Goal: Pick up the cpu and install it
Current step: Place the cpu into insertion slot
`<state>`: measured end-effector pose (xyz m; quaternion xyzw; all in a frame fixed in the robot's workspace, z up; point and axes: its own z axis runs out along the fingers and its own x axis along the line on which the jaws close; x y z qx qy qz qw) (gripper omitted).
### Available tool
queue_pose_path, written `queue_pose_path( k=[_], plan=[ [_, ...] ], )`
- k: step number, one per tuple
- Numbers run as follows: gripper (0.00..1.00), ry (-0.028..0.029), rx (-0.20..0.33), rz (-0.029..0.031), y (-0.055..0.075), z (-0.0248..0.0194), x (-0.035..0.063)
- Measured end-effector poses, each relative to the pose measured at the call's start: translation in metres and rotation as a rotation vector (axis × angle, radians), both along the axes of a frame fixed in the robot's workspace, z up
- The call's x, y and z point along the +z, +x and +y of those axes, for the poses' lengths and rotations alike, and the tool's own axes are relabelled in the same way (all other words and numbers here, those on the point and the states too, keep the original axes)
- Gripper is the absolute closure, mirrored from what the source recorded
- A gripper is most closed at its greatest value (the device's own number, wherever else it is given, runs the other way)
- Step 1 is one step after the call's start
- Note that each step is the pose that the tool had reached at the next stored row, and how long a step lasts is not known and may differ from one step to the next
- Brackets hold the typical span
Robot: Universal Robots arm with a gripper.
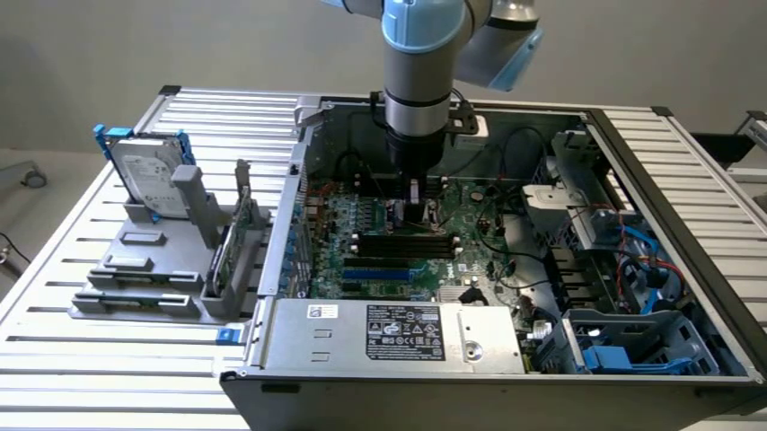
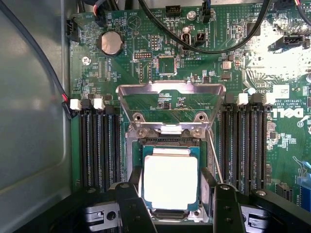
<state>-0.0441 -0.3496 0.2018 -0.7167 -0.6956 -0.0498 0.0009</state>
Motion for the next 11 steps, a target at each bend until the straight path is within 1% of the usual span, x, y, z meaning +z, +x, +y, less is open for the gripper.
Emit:
queue_pose_path(
  k=[3,7,9,11],
  plan=[
    [0.45,-0.0027,0.000,-0.0017,0.0000,0.0000,-0.0003],
    [0.45,-0.0103,0.000,-0.0069,-0.0002,0.0000,-0.0005],
    [0.45,-0.0146,0.000,-0.0075,-0.0006,0.0000,-0.0005],
    [0.45,-0.0165,0.000,-0.0075,-0.0009,0.0002,-0.0005]
  ],
)
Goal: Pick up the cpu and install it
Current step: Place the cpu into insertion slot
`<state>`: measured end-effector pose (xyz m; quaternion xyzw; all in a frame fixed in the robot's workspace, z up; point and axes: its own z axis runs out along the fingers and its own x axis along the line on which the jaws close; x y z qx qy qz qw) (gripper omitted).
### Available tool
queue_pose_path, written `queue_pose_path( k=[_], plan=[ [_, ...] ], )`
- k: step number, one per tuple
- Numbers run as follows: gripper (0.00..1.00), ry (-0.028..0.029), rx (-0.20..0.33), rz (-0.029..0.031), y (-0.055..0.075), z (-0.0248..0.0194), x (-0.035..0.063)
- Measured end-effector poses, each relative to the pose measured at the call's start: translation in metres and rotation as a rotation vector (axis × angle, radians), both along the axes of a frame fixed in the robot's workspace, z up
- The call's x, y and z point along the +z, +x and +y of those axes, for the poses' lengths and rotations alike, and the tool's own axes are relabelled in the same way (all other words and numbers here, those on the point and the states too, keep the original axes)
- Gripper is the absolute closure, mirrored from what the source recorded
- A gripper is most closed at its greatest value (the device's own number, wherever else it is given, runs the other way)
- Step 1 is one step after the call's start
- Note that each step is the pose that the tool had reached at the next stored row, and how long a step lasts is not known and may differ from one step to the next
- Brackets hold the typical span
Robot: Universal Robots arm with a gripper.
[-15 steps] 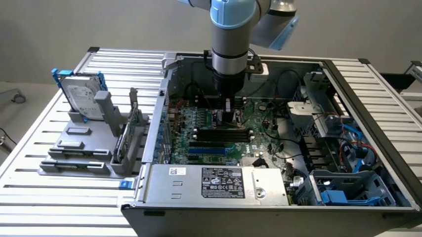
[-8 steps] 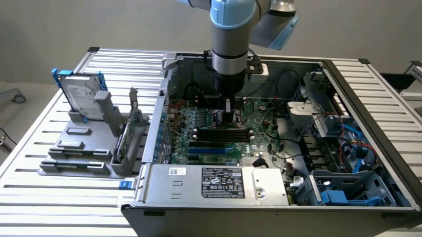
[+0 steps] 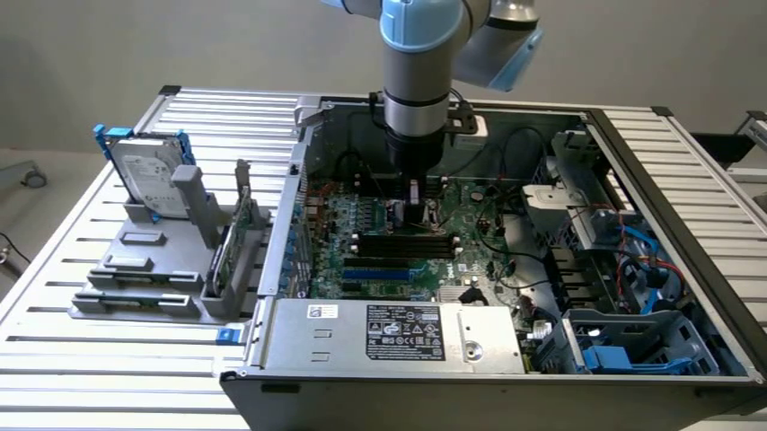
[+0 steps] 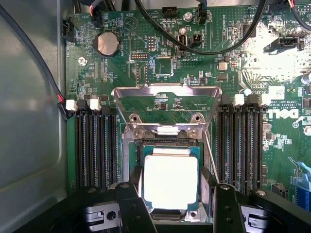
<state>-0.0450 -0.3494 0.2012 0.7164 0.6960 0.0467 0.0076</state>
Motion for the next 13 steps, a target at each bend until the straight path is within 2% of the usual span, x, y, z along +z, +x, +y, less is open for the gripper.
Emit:
queue_pose_path(
  k=[5,13],
  plan=[
    [0.45,-0.0008,0.000,0.0000,-0.0002,0.0030,-0.0005],
    [0.45,-0.0038,0.000,-0.0001,-0.0002,0.0048,-0.0037]
  ],
)
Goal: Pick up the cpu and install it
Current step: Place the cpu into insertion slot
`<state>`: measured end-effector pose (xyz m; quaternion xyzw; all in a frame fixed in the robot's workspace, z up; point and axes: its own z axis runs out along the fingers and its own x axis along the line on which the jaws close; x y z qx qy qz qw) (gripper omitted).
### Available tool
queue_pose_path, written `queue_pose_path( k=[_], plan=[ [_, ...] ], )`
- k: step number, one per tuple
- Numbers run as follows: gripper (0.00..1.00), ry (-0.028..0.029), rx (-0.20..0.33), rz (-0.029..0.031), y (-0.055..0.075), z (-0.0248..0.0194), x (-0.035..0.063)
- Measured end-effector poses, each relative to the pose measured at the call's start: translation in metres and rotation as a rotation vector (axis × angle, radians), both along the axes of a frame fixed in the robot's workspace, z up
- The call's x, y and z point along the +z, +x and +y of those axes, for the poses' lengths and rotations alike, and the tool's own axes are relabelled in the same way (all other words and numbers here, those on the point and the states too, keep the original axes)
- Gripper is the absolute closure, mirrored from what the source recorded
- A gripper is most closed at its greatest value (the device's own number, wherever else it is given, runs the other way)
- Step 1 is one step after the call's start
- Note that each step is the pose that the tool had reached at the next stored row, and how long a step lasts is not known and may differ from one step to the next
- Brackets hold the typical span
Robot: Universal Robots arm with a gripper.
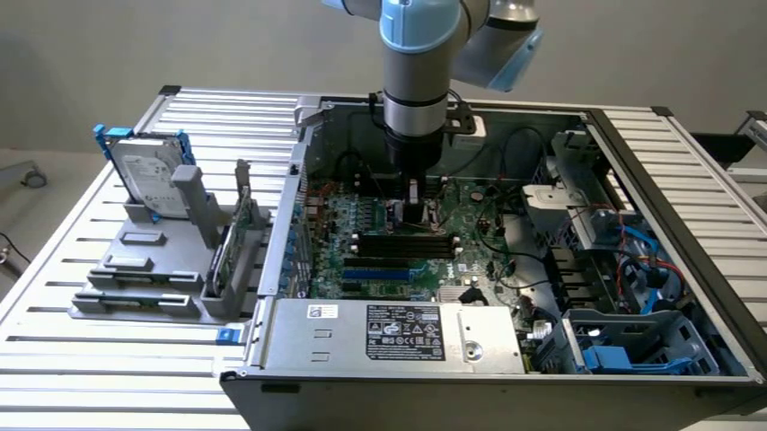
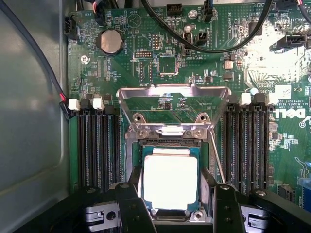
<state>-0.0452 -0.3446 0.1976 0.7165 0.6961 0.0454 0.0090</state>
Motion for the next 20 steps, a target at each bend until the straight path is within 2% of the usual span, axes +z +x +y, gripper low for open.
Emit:
queue_pose_path(
  k=[8,16,20],
  plan=[
    [0.45,-0.0079,0.000,0.0002,0.0000,0.0010,-0.0025],
    [0.45,-0.0095,0.003,0.0000,0.0000,0.0021,-0.0039],
    [0.45,-0.0116,0.007,-0.0025,-0.0001,0.0023,-0.0041]
  ],
)
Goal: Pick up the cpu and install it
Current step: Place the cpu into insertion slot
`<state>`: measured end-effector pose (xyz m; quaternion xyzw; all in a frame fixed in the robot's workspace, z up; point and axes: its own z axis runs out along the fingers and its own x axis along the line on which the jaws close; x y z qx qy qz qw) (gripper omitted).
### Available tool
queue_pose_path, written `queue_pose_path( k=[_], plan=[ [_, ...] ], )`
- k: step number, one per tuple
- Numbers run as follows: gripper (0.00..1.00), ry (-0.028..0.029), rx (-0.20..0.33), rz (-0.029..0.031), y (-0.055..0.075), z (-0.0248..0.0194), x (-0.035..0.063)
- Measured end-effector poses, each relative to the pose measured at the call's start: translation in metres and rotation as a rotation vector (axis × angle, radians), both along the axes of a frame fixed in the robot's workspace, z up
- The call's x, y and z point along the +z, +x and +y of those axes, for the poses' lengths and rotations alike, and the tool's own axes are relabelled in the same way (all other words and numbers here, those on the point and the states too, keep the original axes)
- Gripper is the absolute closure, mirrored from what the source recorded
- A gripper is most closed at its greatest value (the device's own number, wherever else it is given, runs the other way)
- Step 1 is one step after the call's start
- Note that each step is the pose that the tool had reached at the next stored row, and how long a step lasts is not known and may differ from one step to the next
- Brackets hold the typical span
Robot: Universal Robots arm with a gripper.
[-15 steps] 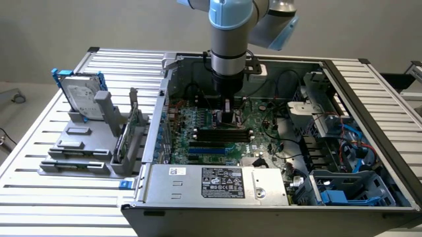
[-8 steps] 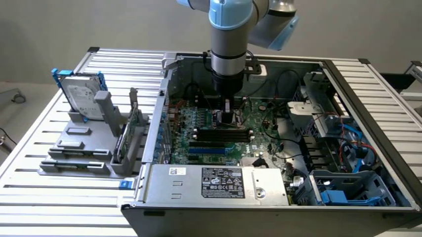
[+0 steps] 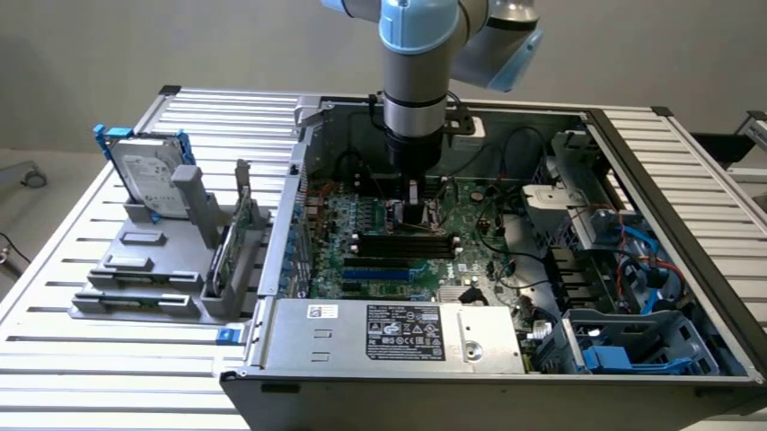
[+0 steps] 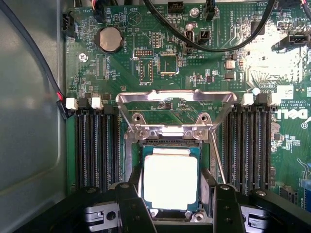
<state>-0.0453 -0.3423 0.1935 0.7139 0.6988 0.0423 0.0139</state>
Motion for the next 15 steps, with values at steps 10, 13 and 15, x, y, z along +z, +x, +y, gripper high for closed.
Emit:
queue_pose_path(
  k=[10,13,15],
  plan=[
    [0.44,-0.0023,0.004,-0.0044,0.0003,0.0003,-0.0006],
    [0.38,-0.0045,0.004,-0.0037,0.0000,0.0000,-0.0002],
    [0.38,-0.0051,0.004,-0.0038,0.0000,0.0000,-0.0002]
  ],
)
